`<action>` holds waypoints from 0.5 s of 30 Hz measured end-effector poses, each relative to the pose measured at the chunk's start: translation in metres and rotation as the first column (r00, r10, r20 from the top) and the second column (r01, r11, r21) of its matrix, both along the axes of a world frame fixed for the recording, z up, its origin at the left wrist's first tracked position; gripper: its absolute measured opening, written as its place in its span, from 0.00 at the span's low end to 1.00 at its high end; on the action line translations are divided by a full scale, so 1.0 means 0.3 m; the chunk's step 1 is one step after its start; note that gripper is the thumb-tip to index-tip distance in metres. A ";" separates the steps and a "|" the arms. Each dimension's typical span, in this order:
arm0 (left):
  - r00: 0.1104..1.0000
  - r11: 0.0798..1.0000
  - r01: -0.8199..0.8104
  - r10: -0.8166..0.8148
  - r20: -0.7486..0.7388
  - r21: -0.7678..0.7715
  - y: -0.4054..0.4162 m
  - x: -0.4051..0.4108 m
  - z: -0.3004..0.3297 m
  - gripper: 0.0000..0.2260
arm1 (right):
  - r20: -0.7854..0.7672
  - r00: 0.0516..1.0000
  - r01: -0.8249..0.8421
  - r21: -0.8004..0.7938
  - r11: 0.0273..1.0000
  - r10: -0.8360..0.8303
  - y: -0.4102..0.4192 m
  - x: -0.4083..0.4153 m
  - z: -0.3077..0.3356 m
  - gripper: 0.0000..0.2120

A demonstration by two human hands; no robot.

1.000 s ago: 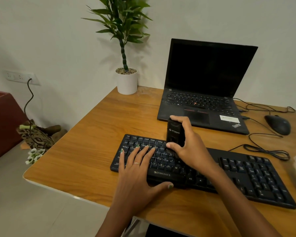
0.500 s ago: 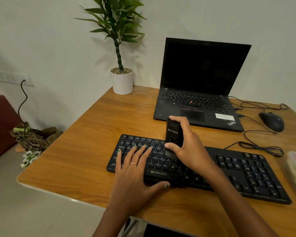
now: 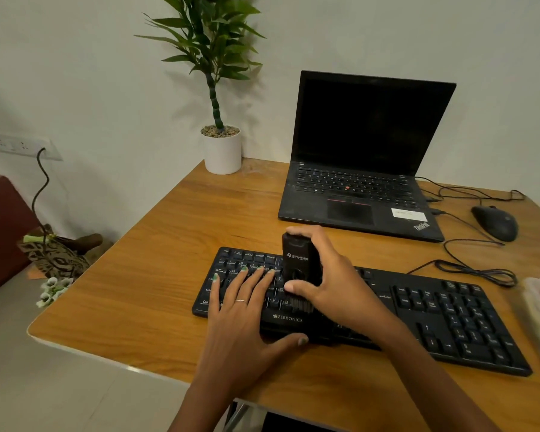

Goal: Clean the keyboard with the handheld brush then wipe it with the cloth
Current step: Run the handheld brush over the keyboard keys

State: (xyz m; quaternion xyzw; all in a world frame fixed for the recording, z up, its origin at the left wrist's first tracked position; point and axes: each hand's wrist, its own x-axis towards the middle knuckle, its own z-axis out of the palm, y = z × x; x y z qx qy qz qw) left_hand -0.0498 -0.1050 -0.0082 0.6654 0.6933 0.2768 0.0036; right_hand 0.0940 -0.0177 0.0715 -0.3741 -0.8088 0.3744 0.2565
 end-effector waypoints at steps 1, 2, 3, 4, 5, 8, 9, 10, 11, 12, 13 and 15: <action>1.000 1.000 -0.002 0.002 0.000 0.003 -0.001 -0.001 0.001 0.44 | 0.004 0.999 0.043 0.045 0.998 -0.043 0.011 -0.001 -0.003 0.34; 1.000 1.000 -0.002 0.002 0.000 0.001 -0.001 -0.001 0.003 0.45 | 0.005 0.995 0.103 0.101 0.990 -0.104 0.018 -0.004 -0.006 0.33; 1.000 1.000 0.001 -0.001 0.001 -0.003 -0.003 -0.001 0.004 0.45 | -0.001 0.989 0.144 0.134 0.981 -0.145 0.020 -0.007 -0.009 0.33; 1.000 1.000 0.001 -0.001 0.003 -0.005 -0.004 0.000 0.005 0.45 | -0.010 0.989 0.144 0.134 0.980 -0.144 0.017 -0.011 -0.011 0.33; 1.000 1.000 0.000 0.000 0.004 -0.003 -0.005 -0.001 0.006 0.45 | -0.013 0.994 0.112 0.108 0.988 -0.111 0.012 -0.015 -0.008 0.33; 1.000 1.000 -0.005 0.005 0.005 -0.004 -0.006 0.001 0.012 0.46 | 0.008 1.000 -0.005 -0.028 1.000 0.005 0.011 -0.002 0.013 0.33; 1.000 1.000 -0.006 0.006 0.006 0.000 -0.006 0.000 0.011 0.46 | 0.008 1.000 0.028 -0.019 0.999 -0.027 0.026 0.003 0.013 0.33; 1.000 1.000 -0.007 0.007 0.008 0.004 -0.006 0.001 0.011 0.47 | 0.008 0.995 0.096 0.030 0.995 -0.096 0.042 0.006 0.010 0.33; 1.000 1.000 -0.006 0.006 0.007 0.003 -0.006 0.001 0.011 0.47 | 0.005 0.986 0.164 0.082 0.983 -0.165 0.049 0.008 0.005 0.34; 1.000 1.000 -0.005 0.005 0.008 0.000 -0.006 0.003 0.012 0.48 | -0.006 0.981 0.192 0.099 0.976 -0.193 0.048 0.008 -0.001 0.34; 1.000 1.000 -0.006 0.006 0.012 0.003 -0.007 0.003 0.011 0.48 | -0.024 0.984 0.180 0.081 0.980 -0.178 0.039 0.006 -0.003 0.34; 1.000 1.000 -0.011 0.011 0.027 0.012 -0.007 0.002 0.012 0.48 | -0.031 0.997 0.065 0.004 0.998 -0.065 0.010 0.003 0.001 0.33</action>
